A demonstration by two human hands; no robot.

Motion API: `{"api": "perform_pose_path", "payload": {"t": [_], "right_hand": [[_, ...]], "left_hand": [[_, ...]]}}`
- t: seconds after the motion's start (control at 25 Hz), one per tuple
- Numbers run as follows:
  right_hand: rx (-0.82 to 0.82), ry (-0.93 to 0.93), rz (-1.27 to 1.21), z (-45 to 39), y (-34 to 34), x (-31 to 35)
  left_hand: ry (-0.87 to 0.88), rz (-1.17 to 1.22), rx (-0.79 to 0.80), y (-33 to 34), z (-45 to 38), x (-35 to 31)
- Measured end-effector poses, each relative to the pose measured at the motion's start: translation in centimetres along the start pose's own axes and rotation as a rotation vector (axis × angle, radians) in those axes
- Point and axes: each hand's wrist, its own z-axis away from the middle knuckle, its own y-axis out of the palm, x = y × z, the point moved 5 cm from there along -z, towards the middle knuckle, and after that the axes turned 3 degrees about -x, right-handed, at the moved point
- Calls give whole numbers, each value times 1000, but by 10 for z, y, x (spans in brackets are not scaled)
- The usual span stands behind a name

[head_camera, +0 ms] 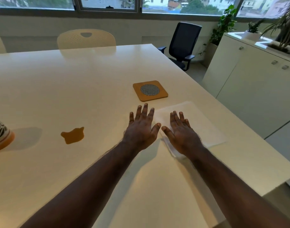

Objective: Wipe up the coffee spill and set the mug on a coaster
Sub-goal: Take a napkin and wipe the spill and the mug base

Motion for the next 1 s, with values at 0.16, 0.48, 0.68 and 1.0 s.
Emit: {"api": "perform_pose_path", "payload": {"t": [0.16, 0.48, 0.68, 1.0], "right_hand": [[42, 36, -62, 5, -8, -43], [108, 36, -43, 8, -6, -88], [115, 20, -52, 5, -4, -95], [120, 36, -150, 2, -6, -101]], "left_hand": [[71, -27, 78, 28, -6, -33], [231, -39, 102, 51, -3, -78], [350, -136, 0, 39, 8, -99], [428, -196, -39, 43, 17, -106]]}}
